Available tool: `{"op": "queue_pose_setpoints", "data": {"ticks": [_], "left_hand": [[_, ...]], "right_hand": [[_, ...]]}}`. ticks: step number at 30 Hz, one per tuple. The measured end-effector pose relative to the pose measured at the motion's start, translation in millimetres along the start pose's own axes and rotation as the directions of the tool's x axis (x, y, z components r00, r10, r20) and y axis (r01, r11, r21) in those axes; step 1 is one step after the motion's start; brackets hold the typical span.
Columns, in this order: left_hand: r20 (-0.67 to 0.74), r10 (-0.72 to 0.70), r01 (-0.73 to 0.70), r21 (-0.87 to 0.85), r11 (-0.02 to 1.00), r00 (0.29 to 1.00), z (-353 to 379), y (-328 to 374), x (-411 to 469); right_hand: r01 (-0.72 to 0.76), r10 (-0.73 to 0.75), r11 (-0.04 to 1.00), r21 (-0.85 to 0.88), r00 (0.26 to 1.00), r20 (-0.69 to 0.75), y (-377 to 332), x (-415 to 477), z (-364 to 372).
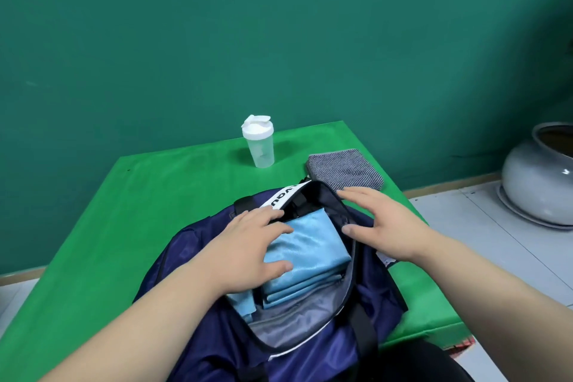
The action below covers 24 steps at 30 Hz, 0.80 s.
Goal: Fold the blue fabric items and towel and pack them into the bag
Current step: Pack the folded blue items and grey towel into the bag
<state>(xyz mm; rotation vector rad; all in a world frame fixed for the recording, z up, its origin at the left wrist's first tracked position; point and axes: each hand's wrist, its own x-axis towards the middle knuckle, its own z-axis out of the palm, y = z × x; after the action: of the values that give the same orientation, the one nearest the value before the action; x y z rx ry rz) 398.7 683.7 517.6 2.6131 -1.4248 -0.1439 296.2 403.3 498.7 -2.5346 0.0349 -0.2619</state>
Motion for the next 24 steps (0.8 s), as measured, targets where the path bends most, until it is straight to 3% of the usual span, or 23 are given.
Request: {"op": "queue_pose_setpoints", "data": {"ticks": [9, 14, 17, 18, 22, 24], "left_hand": [[0.039, -0.018, 0.026, -0.214, 0.977, 0.999, -23.7, -0.4, 117.2], [0.235, -0.129, 0.188, -0.249, 0.950, 0.963, -14.1, -20.2, 198.2], [0.281, -0.162, 0.272, -0.419, 0.866, 0.946, -4.2, -31.9, 238.5], [0.299, -0.179, 0.298, -0.417, 0.859, 0.937, 0.9, -37.0, 250.8], [0.475, -0.220, 0.320, -0.139, 0.937, 0.852, 21.8, -50.3, 293.0], [0.523, -0.231, 0.335, -0.112, 0.936, 0.820, 31.1, -51.7, 309.1]], "right_hand": [[-0.195, 0.197, 0.979, 0.053, 0.980, -0.031, 60.8, 58.5, -22.5], [-0.273, 0.274, 0.961, 0.050, 0.962, -0.009, 103.5, 98.7, -22.2], [-0.307, 0.307, 0.950, 0.050, 0.952, 0.007, 129.8, 119.7, -18.4], [-0.318, 0.317, 0.947, 0.052, 0.948, 0.012, 138.4, 126.5, -16.0], [-0.391, 0.388, 0.920, 0.018, 0.919, 0.073, 169.5, 153.2, -3.3], [-0.446, 0.443, 0.895, -0.006, 0.888, 0.122, 181.8, 164.3, 4.1]]}}
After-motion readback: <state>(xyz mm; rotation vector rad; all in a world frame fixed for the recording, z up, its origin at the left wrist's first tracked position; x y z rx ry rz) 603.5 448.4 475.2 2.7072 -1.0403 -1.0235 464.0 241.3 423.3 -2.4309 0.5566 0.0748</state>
